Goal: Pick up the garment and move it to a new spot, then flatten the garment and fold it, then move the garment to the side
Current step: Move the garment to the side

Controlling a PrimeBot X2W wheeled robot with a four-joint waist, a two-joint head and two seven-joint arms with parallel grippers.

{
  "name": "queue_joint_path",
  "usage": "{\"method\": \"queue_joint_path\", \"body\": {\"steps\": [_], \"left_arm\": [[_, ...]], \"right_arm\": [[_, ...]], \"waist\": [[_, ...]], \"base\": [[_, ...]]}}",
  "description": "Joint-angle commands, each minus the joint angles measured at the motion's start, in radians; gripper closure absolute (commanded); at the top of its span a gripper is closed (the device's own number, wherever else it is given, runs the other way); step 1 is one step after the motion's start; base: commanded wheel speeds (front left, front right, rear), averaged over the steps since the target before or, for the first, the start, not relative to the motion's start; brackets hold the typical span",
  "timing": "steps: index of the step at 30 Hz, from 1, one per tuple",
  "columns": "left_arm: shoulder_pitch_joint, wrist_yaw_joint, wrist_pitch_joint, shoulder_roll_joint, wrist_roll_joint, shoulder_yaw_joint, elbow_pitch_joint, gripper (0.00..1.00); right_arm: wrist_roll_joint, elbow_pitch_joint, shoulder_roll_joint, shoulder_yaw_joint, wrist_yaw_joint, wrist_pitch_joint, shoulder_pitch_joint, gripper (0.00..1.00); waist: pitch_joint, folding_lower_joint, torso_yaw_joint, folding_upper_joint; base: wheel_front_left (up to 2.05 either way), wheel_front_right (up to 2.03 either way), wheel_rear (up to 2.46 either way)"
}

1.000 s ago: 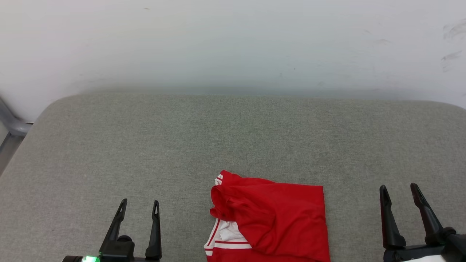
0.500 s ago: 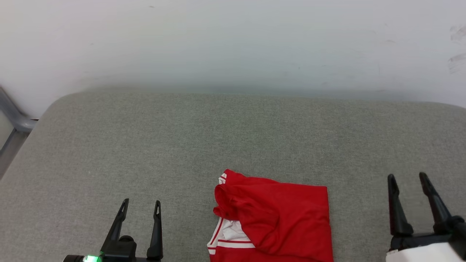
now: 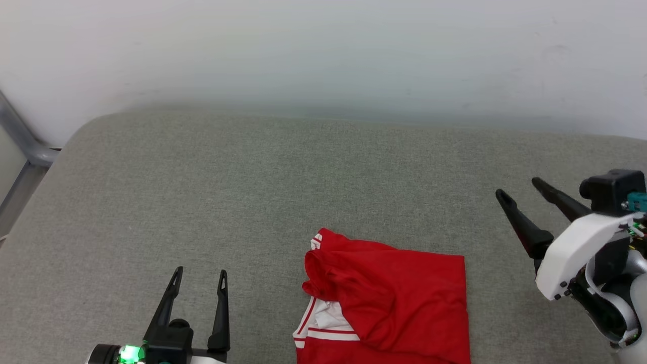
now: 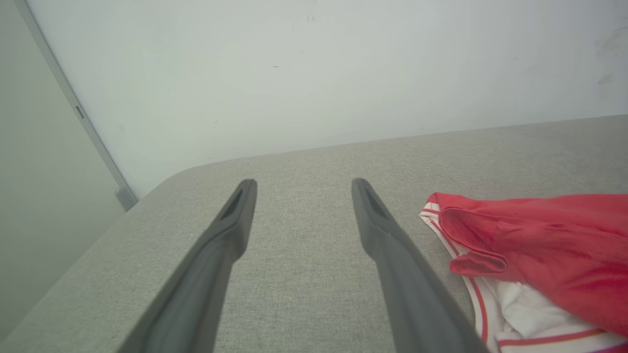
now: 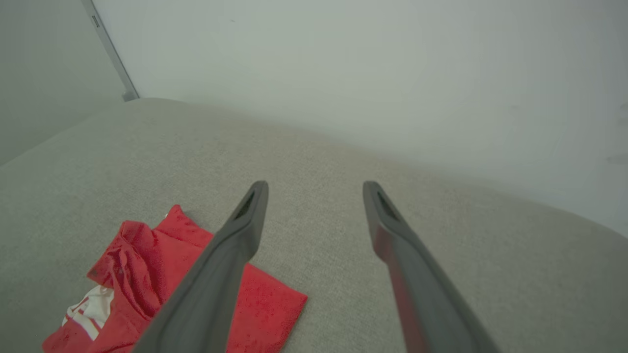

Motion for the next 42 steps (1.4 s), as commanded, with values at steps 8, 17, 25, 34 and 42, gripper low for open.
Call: {"method": "queue_joint_path", "body": {"steps": [8, 17, 25, 34, 42], "left_arm": [[-0.035, 0.003, -0.002, -0.007, 0.0, -0.016, 0.002, 0.0], [-0.08, 0.0, -0.002, -0.016, 0.0, -0.033, 0.005, 0.0], [-0.126, -0.004, -0.002, -0.023, 0.003, -0.051, 0.01, 0.0], [-0.137, 0.005, -0.002, -0.021, -0.003, -0.051, 0.019, 0.0], [-0.128, 0.008, -0.002, -0.018, -0.006, -0.049, 0.026, 0.0]], "right_arm": [[0.247, 0.092, -0.095, 0.115, -0.001, 0.389, -0.063, 0.0], [0.384, 0.152, -0.103, 0.177, -0.001, 0.53, -0.035, 0.0], [0.408, 0.262, -0.062, 0.252, -0.001, 0.513, -0.044, 0.0], [0.444, 0.305, -0.072, 0.37, -0.001, 0.434, -0.024, 1.0], [0.491, 0.26, -0.131, 0.404, -0.001, 0.333, -0.071, 1.0]], "waist": [[0.042, -0.0001, 0.028, 0.0], [0.122, -0.0001, 0.067, 0.0], [0.19, -0.0001, 0.093, 0.0], [0.205, -0.0001, 0.097, 0.0], [0.186, -0.0001, 0.084, 0.0]], "base": [[0.0, 0.0, 0.0], [0.0, 0.0, 0.0], [0.0, 0.0, 0.0], [0.0, 0.0, 0.0], [0.0, 0.0, 0.0]]}}
